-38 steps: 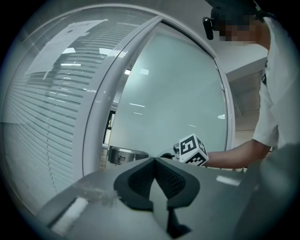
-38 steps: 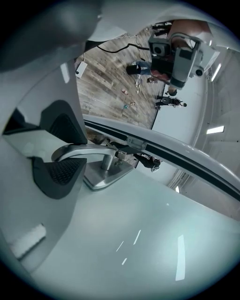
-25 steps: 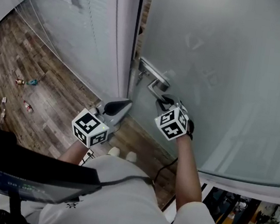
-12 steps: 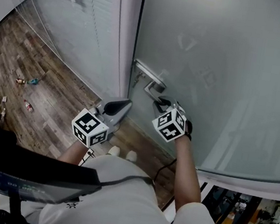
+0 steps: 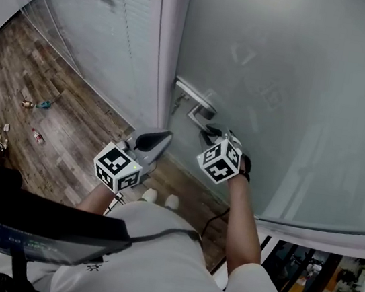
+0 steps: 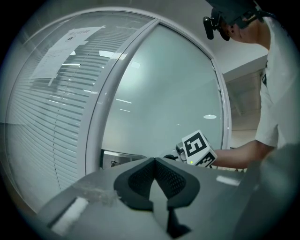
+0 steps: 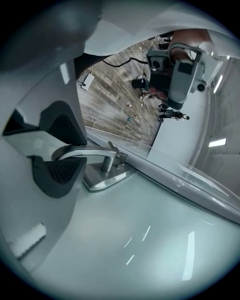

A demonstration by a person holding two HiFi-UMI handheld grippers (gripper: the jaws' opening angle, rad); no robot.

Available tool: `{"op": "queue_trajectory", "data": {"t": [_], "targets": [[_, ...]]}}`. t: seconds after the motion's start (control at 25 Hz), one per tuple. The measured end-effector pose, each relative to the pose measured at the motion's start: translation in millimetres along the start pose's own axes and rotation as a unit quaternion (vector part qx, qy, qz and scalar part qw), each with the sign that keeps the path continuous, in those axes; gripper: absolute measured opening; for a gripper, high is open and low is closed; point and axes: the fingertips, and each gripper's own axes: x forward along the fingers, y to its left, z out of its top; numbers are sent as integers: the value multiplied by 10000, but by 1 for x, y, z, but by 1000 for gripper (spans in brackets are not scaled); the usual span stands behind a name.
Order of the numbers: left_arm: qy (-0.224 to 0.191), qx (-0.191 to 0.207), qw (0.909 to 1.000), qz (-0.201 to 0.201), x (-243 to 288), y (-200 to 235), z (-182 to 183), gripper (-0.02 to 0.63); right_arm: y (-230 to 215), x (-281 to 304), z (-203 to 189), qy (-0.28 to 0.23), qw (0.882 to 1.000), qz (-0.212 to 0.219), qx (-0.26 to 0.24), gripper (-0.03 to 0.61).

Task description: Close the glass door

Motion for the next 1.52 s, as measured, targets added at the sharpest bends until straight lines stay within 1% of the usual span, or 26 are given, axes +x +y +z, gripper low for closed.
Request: {"op": "queue_trajectory", "data": {"t": [0.2,0.44,0.52,0.64,0.76,0.96,1.2,1.28,1.36,1.44,1.48,1.52], "targets": [[3,-20,10000,21,0,3,-3,6,2,0,-1,-16,10000,28,-2,87],[-25,-4,10000,7,7,8,-1,5,1,3,-4,-126,9998,175,34,92],[-37,9,10000,11,9,8,-4,6,4,4,-8,-139,9997,177,-18,94],[-30,10,10000,23,10,11,-4,5,3,6,-1,-166,9997,160,-116,94],[-5,-3,10000,24,10,15,-7,6,0,13,3,-121,9997,170,-152,121],[8,5,10000,21,10,18,-7,6,0,18,5,-50,9996,247,-133,143],[-15,18,10000,15,10,21,2,5,-2,10,14,-113,9997,206,-102,144],[-38,40,10000,1,12,20,3,6,-4,0,15,-200,9997,144,-25,144],[-67,58,10000,-19,14,21,7,5,-10,-15,19,-383,9991,36,153,144],[-95,68,9999,-48,15,22,11,5,-19,-36,28,-776,9956,-143,505,141],[-108,69,9999,-61,15,22,13,5,-23,-48,33,-1064,9911,-223,767,95],[-122,66,9999,-71,16,22,14,5,-25,-61,38,-1376,9844,-264,1060,19]]}}
